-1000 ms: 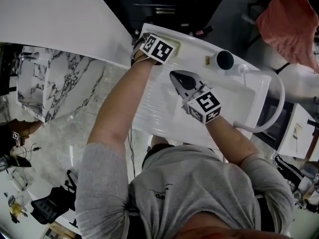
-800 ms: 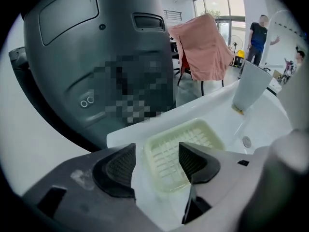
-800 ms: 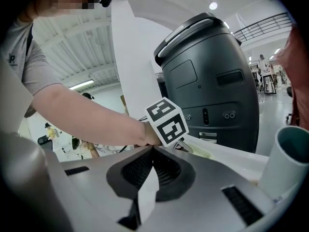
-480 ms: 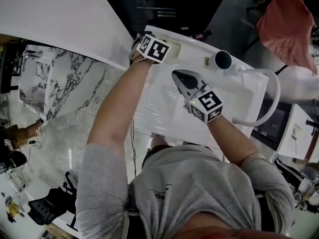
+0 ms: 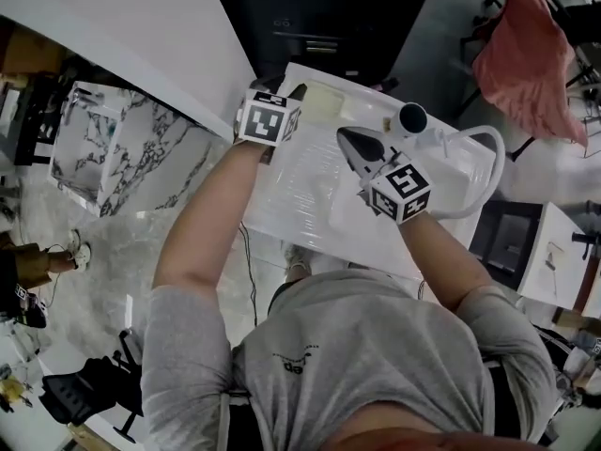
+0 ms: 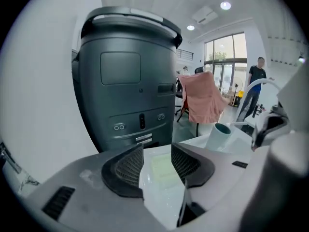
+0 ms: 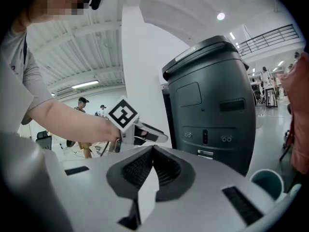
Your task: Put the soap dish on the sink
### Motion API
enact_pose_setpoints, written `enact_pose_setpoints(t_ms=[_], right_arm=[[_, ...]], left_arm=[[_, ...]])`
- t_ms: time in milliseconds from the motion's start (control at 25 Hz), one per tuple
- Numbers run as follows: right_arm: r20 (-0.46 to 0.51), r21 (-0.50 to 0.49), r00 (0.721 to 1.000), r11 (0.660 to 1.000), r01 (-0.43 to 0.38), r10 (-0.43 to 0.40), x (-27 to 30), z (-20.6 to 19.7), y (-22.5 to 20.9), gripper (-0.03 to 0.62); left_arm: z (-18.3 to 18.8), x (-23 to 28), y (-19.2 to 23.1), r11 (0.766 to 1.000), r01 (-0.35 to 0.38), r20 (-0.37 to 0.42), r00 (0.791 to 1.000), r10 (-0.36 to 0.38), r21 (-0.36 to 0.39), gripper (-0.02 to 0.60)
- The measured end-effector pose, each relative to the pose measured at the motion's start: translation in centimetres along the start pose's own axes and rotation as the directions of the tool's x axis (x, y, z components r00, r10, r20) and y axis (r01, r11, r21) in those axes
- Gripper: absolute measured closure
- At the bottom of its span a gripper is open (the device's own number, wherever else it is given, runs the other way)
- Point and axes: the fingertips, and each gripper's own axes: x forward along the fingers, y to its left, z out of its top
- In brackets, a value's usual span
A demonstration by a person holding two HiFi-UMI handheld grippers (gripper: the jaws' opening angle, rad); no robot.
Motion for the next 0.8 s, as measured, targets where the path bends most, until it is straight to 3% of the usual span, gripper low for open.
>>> enact_pose_setpoints(t_ms=[160, 400, 600, 800], right_arm=[[0.011, -0.018, 1.0, 1.0, -0.022, 0.022, -1.9, 2.2, 0.9, 0.54], [0.021, -0.026, 0.999, 0.998, -0.05, 0.051, -5.5, 5.2, 2.9, 0.54], [0.026, -0.045, 0.997, 0.996, -0.076, 0.077, -7.9, 6.2, 5.2, 0.54], [0.031, -0.034, 0.995, 0.995, -0.093, 0.095, -9.7, 6.3, 7.0, 0.54]], left_arm=[[1.2, -6.4, -1.0, 0.998, 0.029, 0.13, 0.991, -0.022, -0.054, 0.447], [1.1, -16.1, -4.9, 0.993, 0.095, 0.263, 0.962, -0.073, -0.071, 0.501], [-0.2, -22.9, -7.7, 0.991, 0.104, 0.368, 0.927, -0.066, -0.083, 0.53], [-0.8, -28.3, -9.9, 0.984, 0.13, 0.486, 0.872, -0.054, -0.124, 0.559]])
